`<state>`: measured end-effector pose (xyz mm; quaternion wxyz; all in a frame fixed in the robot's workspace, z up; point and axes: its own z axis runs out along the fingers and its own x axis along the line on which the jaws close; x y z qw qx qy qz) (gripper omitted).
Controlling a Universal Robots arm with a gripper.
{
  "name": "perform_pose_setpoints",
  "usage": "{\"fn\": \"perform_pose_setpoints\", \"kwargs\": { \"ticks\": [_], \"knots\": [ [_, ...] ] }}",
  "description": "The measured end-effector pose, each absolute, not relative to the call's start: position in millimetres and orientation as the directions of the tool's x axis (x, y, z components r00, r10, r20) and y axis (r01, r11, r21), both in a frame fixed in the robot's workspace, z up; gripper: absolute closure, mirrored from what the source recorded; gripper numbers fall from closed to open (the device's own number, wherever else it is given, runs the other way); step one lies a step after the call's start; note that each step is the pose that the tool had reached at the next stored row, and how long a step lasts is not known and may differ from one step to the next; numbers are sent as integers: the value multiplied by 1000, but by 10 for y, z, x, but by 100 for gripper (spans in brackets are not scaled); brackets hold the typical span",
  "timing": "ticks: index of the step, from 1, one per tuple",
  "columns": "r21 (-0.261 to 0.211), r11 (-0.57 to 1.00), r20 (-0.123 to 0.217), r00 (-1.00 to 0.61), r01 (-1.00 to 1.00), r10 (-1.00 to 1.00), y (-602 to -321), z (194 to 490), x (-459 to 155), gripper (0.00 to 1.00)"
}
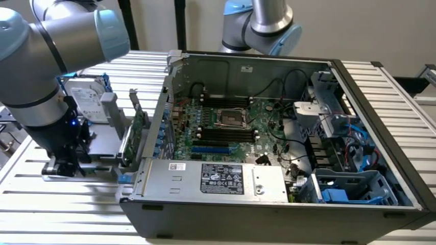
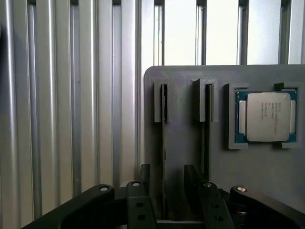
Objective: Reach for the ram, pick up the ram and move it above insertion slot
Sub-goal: 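Pick up the ram and move it above insertion slot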
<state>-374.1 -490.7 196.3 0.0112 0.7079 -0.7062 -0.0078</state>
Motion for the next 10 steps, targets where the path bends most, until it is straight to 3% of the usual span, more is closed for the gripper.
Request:
{"fn": "perform_pose_setpoints", "kwargs": {
  "ticks": [10],
  "knots": [
    [23, -31, -3, 31, -999, -1000, -4907, 1945, -3742, 58]
  ]
}}
